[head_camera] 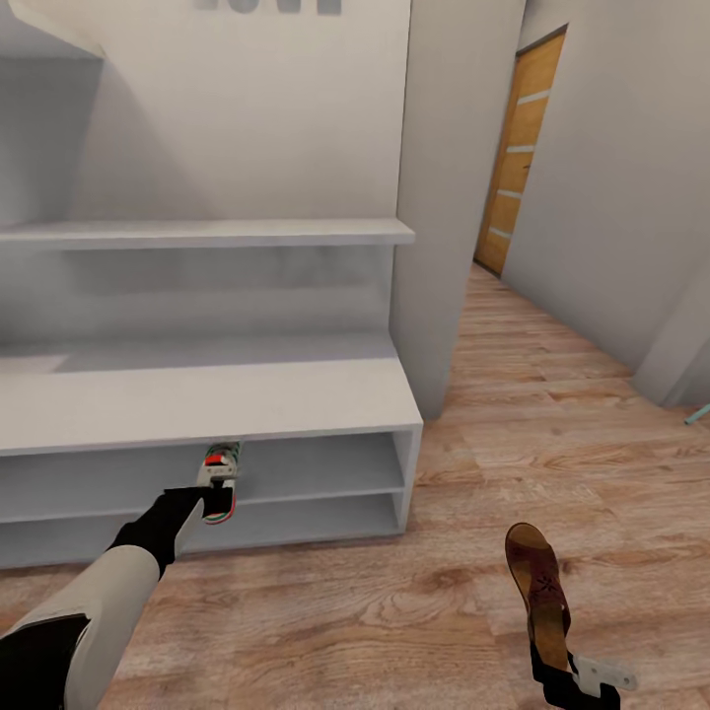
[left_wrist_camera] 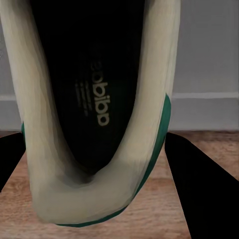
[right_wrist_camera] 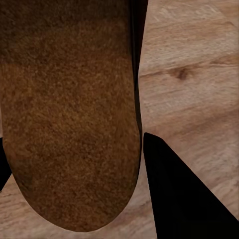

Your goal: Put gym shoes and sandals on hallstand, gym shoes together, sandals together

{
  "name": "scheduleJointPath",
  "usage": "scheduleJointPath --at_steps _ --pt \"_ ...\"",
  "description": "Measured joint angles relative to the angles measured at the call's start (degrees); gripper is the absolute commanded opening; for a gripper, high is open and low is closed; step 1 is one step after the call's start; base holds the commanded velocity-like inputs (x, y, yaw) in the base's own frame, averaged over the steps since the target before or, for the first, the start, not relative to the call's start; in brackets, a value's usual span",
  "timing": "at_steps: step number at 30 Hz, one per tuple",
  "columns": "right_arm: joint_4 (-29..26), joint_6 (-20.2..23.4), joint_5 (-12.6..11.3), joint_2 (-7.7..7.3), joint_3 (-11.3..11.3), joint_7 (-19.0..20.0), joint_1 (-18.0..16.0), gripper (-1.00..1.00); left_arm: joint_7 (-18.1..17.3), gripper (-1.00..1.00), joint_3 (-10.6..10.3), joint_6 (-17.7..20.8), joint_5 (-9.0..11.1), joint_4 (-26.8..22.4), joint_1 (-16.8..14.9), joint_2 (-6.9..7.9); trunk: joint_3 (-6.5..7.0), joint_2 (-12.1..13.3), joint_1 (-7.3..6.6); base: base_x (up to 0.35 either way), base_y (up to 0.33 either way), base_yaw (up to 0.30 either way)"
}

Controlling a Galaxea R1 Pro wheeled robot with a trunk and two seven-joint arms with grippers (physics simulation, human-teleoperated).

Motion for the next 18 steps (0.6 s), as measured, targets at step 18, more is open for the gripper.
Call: scheduleJointPath --at_steps 18 --pt "0.0 0.0 0.0 0.0 0.1 0.0 0.0 -1.0 0.0 -1.0 -0.2 -0.2 0.2 0.6 0.0 -0.22 -0.18 -0.4 0.22 0.033 0.0 0.0"
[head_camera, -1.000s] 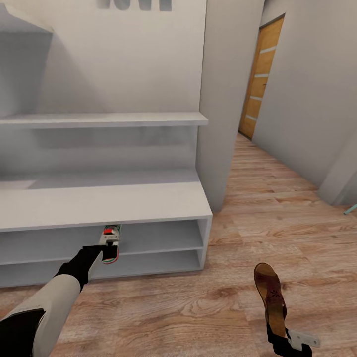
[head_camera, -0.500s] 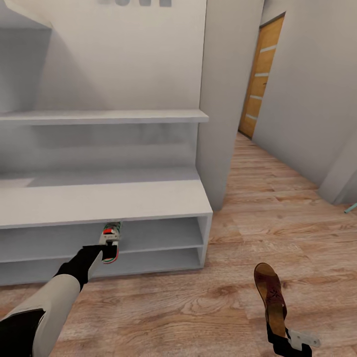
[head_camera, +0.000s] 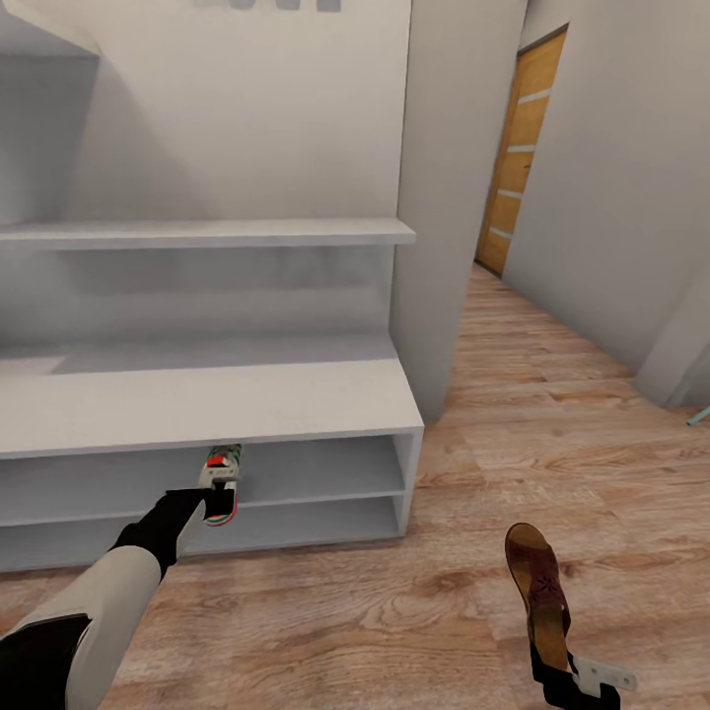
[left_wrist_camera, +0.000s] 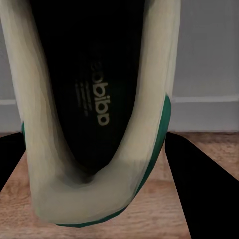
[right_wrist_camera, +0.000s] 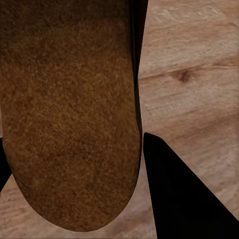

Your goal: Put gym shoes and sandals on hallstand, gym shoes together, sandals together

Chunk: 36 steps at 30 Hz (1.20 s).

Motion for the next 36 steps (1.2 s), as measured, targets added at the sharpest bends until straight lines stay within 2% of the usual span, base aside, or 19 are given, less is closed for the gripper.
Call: scheduleJointPath --at_steps 6,15,30,33,36 --pt "0.0 0.0 0.0 0.0 0.0 0.0 0.0 -1.0 0.0 -1.0 0.0 0.0 0.0 0.0 0.0 0.0 0.0 0.0 0.01 0.015 0.0 0.0" --pt "0.0 0.0 0.0 0.0 0.0 0.0 0.0 -1.0 0.0 -1.0 0.0 0.0 0.0 0.1 0.0 0.16 0.0 0.0 0.0 0.184 0.0 0.0" --pt "0.0 0.0 0.0 0.0 0.0 0.0 0.0 -1.0 0.0 -1.0 0.0 0.0 0.0 -0.3 0.0 0.09 -0.01 0.0 0.01 0.006 0.0 0.0" --pt "0.0 0.0 0.0 0.0 0.0 0.0 0.0 -1.0 0.0 -1.0 0.0 0.1 0.0 -0.4 0.0 0.09 -0.71 -1.2 0.66 0.0 0.0 0.0" --pt "0.0 0.0 0.0 0.0 0.0 0.0 0.0 -1.0 0.0 -1.0 0.0 0.0 0.0 -0.5 0.0 0.14 -0.83 -1.2 0.67 0.0 0.0 0.0"
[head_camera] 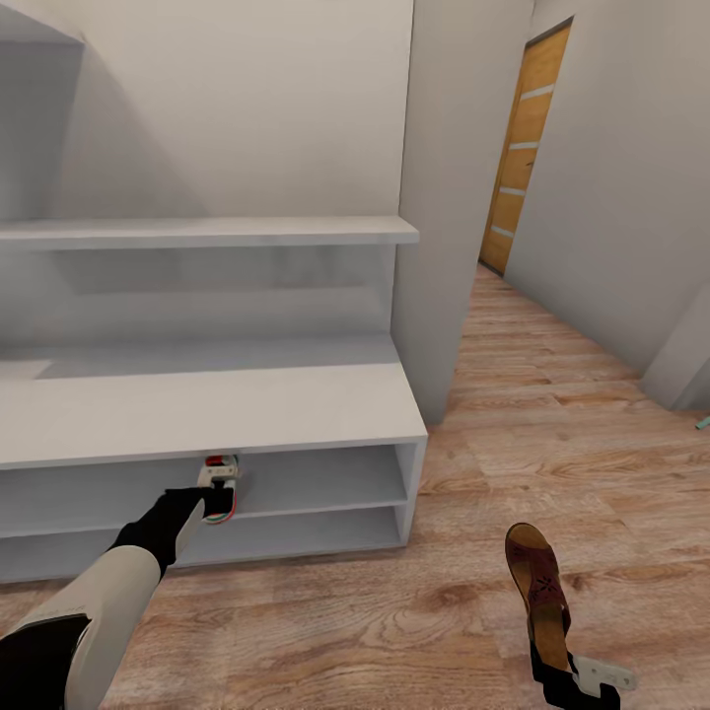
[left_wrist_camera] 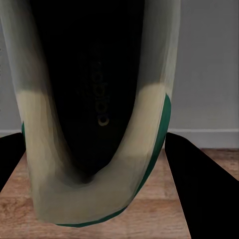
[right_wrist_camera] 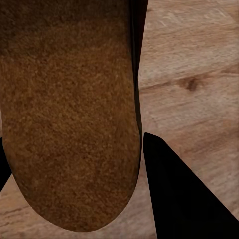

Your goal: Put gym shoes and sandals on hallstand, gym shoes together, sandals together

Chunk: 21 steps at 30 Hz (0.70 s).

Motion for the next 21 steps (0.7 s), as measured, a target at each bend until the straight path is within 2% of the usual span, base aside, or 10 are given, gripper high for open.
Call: scheduleJointPath --at_steps 21 --pt "0.0 0.0 0.0 0.0 -0.1 0.0 0.0 -1.0 0.0 -1.0 -0.1 0.0 0.0 0.6 0.0 0.17 -0.03 0.0 0.0 0.032 0.0 0.0"
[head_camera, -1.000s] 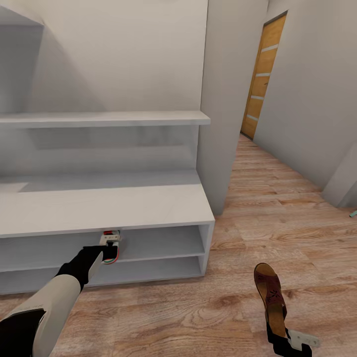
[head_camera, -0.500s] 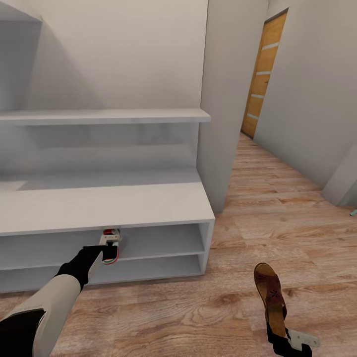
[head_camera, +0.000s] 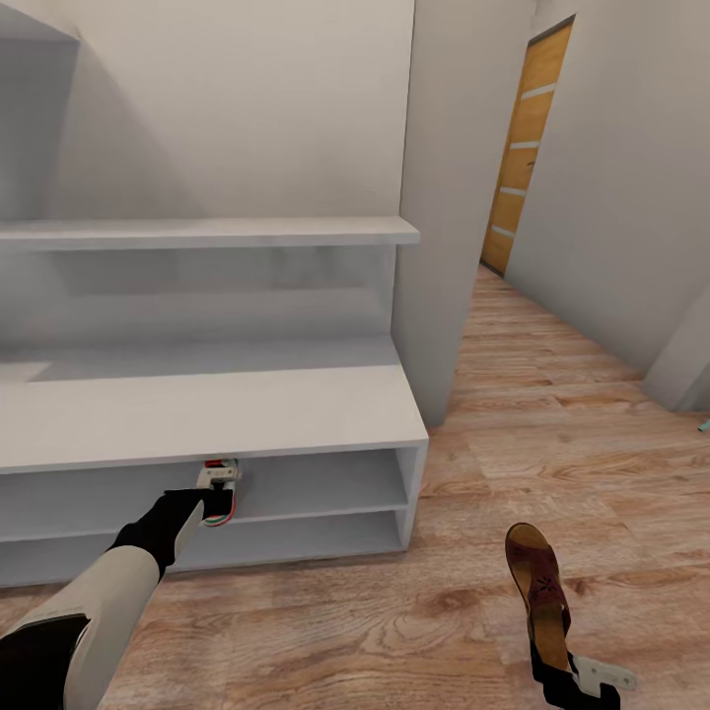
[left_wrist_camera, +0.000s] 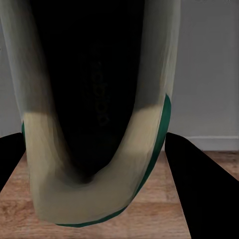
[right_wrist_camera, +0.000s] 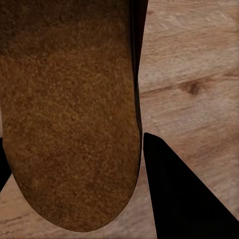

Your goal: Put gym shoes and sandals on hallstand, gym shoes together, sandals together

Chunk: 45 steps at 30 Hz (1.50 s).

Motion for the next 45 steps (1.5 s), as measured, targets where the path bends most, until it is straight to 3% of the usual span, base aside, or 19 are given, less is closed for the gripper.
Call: scheduleJointPath --at_steps 45 --pt "0.1 0.0 0.0 0.0 0.1 0.0 0.0 -1.0 0.0 -1.0 0.1 -0.1 0.0 0.0 0.1 0.19 -0.91 -1.2 0.66 0.036 0.0 0.0"
